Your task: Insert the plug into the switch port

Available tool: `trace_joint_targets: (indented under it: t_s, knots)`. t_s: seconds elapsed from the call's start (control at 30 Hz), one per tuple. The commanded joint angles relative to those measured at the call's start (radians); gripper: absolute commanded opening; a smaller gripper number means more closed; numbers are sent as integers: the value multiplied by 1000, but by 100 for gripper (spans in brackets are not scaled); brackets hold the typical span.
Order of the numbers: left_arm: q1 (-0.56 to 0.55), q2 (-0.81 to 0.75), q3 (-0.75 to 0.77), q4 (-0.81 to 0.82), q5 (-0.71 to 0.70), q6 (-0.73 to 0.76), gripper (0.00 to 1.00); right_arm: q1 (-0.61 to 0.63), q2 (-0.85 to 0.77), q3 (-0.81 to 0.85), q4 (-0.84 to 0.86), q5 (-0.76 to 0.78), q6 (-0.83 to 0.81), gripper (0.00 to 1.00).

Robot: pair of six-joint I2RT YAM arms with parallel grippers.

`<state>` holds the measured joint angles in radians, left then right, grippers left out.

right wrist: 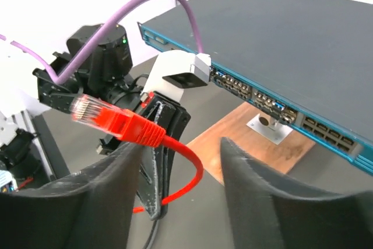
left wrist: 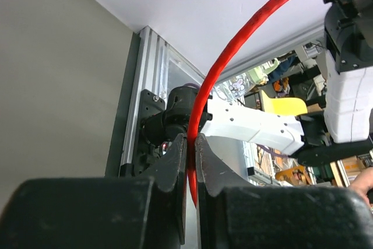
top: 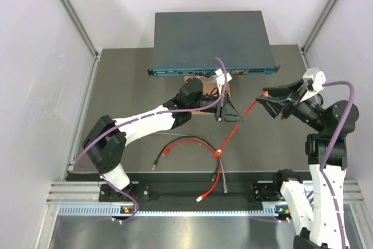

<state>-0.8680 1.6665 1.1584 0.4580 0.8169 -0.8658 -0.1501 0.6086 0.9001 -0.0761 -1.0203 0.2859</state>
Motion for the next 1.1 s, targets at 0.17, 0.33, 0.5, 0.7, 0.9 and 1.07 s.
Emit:
trace_joint_targets:
  t_s: [0.17,0.33,0.5,0.7,0.9,1.07]
  knots:
    - [-12,3,69,82,33,25,7,78,66,77,-1,115,-50,7]
    - [-11,-85,86,-60,-18,163,62,76,128,158,-150,25,-54,0]
    - [-11,-276,93,-287,-70,497,70,78,158,180,-297,-121,-140,0]
    - [-9,-410,132,-512,-137,810,70,101,169,171,-434,-201,-241,0]
    - [-12,-355,254,-605,-42,961,68,282,217,145,-496,-207,-258,0]
    - [-17,-326,287,-561,-4,939,67,346,206,114,-430,-192,-182,0]
